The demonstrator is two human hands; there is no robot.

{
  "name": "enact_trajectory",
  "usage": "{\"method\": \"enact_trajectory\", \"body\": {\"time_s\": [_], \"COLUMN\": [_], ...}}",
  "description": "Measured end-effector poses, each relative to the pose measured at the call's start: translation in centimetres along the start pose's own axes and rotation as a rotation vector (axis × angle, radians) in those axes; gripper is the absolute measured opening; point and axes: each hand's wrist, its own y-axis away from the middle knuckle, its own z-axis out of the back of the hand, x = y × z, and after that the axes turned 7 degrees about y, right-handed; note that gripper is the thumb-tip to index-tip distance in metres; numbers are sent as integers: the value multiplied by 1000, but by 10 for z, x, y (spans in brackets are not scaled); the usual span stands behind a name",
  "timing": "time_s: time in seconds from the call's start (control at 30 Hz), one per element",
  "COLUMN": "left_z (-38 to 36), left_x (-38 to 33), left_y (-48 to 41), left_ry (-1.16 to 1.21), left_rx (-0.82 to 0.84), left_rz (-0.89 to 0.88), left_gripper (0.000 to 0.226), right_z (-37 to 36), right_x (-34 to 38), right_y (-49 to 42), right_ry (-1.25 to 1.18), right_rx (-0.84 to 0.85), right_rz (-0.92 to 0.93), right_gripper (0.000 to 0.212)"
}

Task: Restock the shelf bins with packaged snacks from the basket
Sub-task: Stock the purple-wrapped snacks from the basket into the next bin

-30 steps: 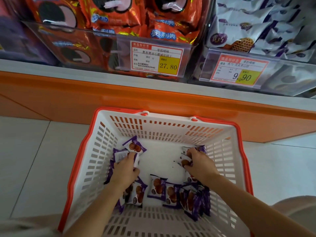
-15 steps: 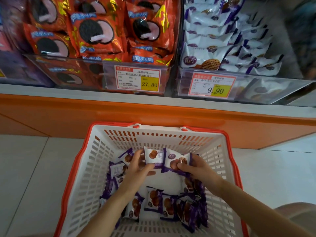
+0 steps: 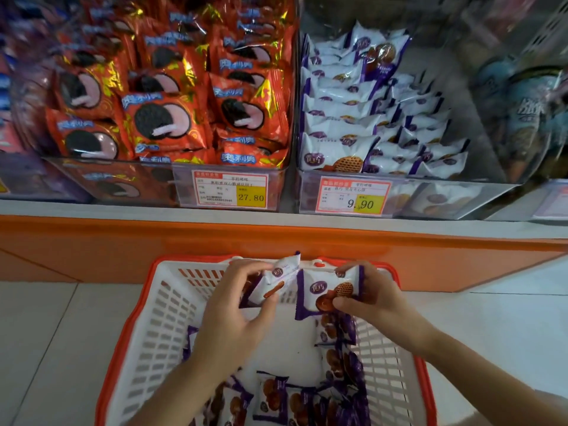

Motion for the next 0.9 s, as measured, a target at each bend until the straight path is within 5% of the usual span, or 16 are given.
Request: {"method": "enact_trajectory", "body": {"time_s": [0.17, 0.4, 0.57, 0.7, 0.9], "left_z": [29, 50, 57, 56, 40], "left_x": [-31, -79, -107, -117, -113], "left_y": [-50, -98, -130, -157, -174], "left_ry": [-233, -371, -378, -425, -526], "left_rx": [157, 164, 22, -55, -5], "left_rz": [-505, -904, -933, -843, -814], "left_gripper": [31, 36, 40, 39, 35], "right_z": [32, 52, 70, 81, 112], "right_x": [54, 123, 158, 161, 153], "right_y": [8, 23, 11, -12, -78], "right_ry": [162, 412, 107, -169, -164], "right_rx": [-30, -97, -203, -451, -822], "right_rz": [193, 561, 607, 585, 277], "right_gripper": [36, 36, 37, 31, 35]}}
